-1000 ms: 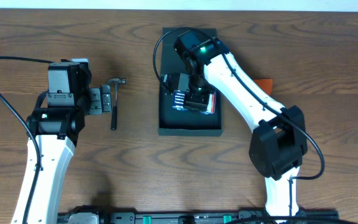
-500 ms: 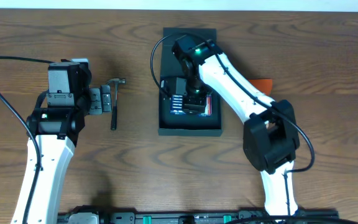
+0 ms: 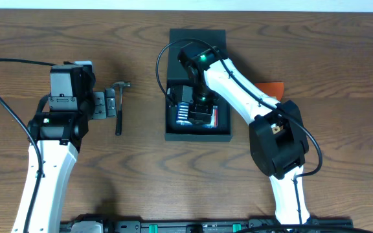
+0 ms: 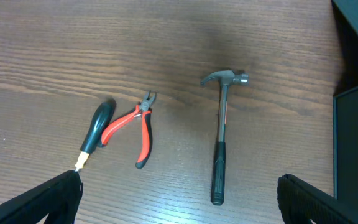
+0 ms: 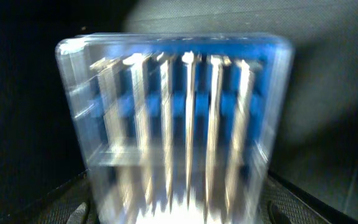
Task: Pack container
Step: 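Carry the screwdriver case into the black box and release it, then move the right gripper to the orange scraper and grasp its handle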
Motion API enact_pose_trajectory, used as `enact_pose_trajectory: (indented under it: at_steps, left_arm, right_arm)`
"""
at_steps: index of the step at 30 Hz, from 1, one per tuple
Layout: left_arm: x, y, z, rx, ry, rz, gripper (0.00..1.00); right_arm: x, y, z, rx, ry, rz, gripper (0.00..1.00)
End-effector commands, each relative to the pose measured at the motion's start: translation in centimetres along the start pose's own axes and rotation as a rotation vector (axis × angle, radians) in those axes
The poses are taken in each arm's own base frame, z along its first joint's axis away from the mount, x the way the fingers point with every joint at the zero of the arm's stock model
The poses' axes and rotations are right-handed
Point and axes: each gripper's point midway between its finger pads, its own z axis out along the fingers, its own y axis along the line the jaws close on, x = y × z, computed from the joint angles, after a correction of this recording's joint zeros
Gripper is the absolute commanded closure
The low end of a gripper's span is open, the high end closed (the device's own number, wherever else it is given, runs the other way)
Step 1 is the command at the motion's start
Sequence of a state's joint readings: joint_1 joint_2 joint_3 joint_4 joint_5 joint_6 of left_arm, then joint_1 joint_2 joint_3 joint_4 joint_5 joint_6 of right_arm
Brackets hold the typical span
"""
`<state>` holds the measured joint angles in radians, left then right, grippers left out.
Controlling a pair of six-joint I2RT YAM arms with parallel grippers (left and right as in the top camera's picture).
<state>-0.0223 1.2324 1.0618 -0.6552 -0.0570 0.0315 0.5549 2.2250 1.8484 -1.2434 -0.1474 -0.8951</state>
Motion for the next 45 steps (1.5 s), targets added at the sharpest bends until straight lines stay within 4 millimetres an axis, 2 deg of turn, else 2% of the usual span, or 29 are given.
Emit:
enact_pose_trajectory:
  at_steps: [1, 3, 7, 10, 13, 15, 18, 21, 24, 26, 28, 31, 32, 33, 35, 36, 38, 41, 43, 45]
  left_arm:
    - [-0.9, 0.4, -0.8, -0.013, -0.029, 0.007, 0.02]
    - [-0.9, 0.4, -0.8, -0.013, -0.029, 0.007, 0.01]
    - [-0.9, 0.4, -0.8, -0.013, -0.029, 0.007, 0.02]
    - [-0.9, 0.4, -0.8, -0.013, -0.029, 0.007, 0.02]
    - [-0.9, 0.4, -0.8, -0.013, -0.029, 0.007, 0.02]
    - [-0.9, 0.4, -0.8, -0.013, -0.029, 0.007, 0.01]
    - [-0.9, 0.4, -0.8, -0.013, -0.029, 0.007, 0.02]
    - [-0.9, 0.4, -0.8, -0.013, -0.029, 0.007, 0.02]
    - [-0.9, 0.4, -0.8, -0.013, -0.029, 0.007, 0.02]
    - [-0.9, 0.4, -0.8, -0.013, -0.029, 0.007, 0.01]
    - [-0.9, 0.4, -0.8, -0.013, -0.029, 0.007, 0.02]
    - [-0.9, 0.4, -0.8, -0.013, -0.029, 0.007, 0.02]
    - [-0.9, 0.4, -0.8, -0.013, -0.029, 0.007, 0.02]
    - [-0.9, 0.4, -0.8, -0.013, -0.029, 0.007, 0.02]
    - [-0.9, 0.4, -0.8, -0.013, -0.029, 0.007, 0.02]
    - [-0.9, 0.4, -0.8, -0.013, -0.029, 0.007, 0.02]
    - [-0.9, 0.4, -0.8, -0.013, -0.029, 0.007, 0.02]
    - [-0.9, 0.4, -0.8, -0.013, -0.029, 0.007, 0.02]
    - [-0.9, 0.4, -0.8, -0.013, -0.029, 0.007, 0.02]
    - [-0.9, 0.4, -0.8, -0.013, -0.029, 0.007, 0.01]
  right_arm:
    - [0.9, -0.4, 0.4, 0.037, 0.067, 0.047, 0.31]
    - [1.6, -0.8, 0.2, 0.064, 0.106, 0.049, 0.46]
    - [2.8, -0.5, -0.3, 0.069, 0.162, 0.051, 0.41]
    - [3.2, 0.1, -1.2, 0.061, 0.178, 0.058, 0.55]
    - [2.7, -0.1, -3.2, 0.112, 0.134, 0.125, 0.56]
    - [2.1, -0.8, -5.6, 0.176, 0.071, 0.182, 0.53]
    - [1.3, -1.8, -10.5, 0.296, -0.059, 0.271, 0.43]
    - [1.4, -3.3, -17.0, 0.442, -0.239, 0.403, 0.4]
    - [3.7, -4.7, -22.5, 0.544, -0.404, 0.62, 0.43]
    - [6.2, -5.3, -24.6, 0.565, -0.465, 0.736, 0.47]
    - [9.0, -5.7, -25.5, 0.547, -0.496, 0.826, 0.6]
    - [13.6, -6.4, -24.7, 0.48, -0.493, 0.999, 0.64]
    - [15.5, -6.7, -23.8, 0.441, -0.483, 1.077, 0.61]
    - [16.7, -6.9, -22.9, 0.411, -0.474, 1.136, 0.53]
    - [19.1, -7.2, -20.4, 0.345, -0.441, 1.274, 0.46]
    - [19.9, -7.2, -19.1, 0.316, -0.418, 1.324, 0.39]
    - [21.0, -6.8, -16.1, 0.252, -0.359, 1.386, 0.35]
    - [21.6, -5.6, -12.4, 0.175, -0.286, 1.445, 0.32]
    - [21.9, -5.0, -10.5, 0.144, -0.253, 1.461, 0.26]
    - [22.0, -4.5, -8.9, 0.127, -0.234, 1.467, 0.24]
